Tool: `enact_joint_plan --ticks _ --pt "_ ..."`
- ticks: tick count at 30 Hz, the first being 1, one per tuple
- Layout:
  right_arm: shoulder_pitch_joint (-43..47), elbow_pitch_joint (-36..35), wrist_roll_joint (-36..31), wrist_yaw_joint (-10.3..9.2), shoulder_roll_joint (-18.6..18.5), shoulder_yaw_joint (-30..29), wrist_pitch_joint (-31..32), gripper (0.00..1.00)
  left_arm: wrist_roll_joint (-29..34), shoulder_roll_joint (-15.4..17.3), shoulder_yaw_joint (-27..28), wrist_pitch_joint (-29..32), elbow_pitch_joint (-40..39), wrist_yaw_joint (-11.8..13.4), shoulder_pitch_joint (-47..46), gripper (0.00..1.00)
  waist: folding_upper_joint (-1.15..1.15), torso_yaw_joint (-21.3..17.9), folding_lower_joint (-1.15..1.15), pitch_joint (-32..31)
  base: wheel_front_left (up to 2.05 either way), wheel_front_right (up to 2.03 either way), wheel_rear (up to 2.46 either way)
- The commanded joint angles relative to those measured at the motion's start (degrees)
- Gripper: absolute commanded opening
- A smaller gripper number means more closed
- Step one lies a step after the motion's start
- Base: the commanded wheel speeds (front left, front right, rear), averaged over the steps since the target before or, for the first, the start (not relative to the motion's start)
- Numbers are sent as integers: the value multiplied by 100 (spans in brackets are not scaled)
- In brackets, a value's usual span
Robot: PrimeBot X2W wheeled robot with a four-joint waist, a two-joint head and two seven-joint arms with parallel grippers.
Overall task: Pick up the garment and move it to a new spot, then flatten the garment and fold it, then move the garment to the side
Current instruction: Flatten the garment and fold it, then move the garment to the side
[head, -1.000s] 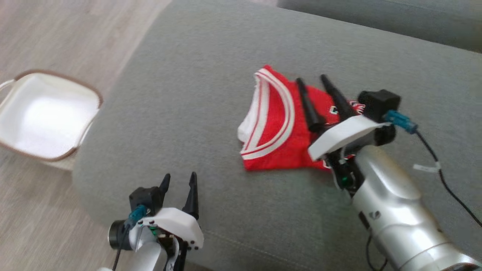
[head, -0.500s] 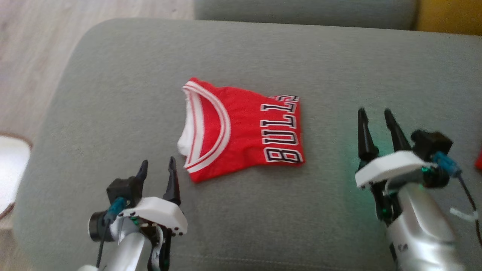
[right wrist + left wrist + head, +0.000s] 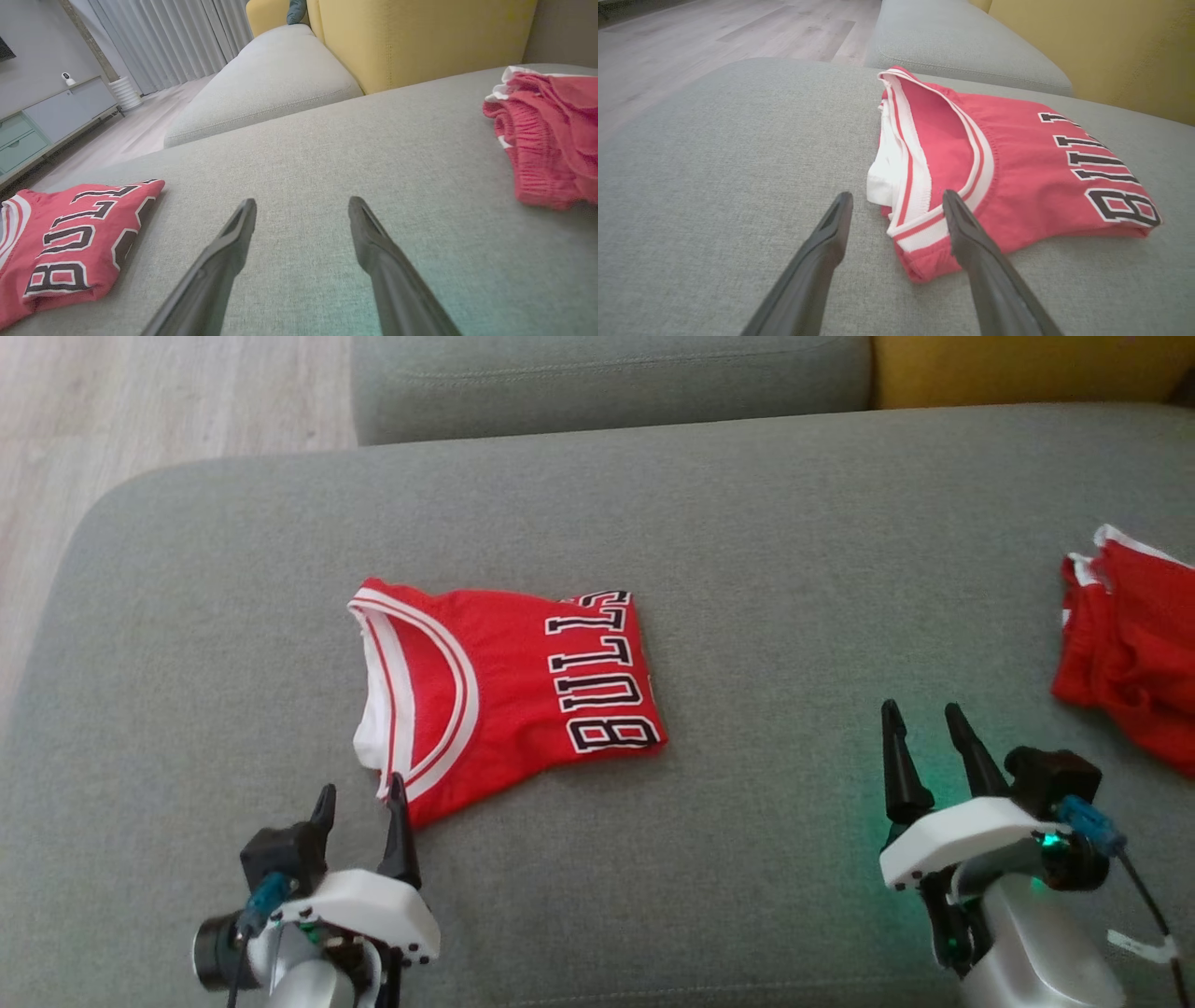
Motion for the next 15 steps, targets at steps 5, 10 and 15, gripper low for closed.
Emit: enact_joint_plan --ticks 5,10,15 --pt "-88 -203 6 37 52 205 -62 100 75 44 218 -71 -208 -46 -145 100 0 6 0 -16 0 0 0" --pt "-199 -166 -113 37 52 353 -62 100 24 44 53 -71 -209 -72 -235 100 0 241 0 98 0 0 0" --pt "-584 -11 11 37 52 839 -62 100 -58 44 -236 -71 -205 -97 -364 100 0 730 0 338 0 0 0"
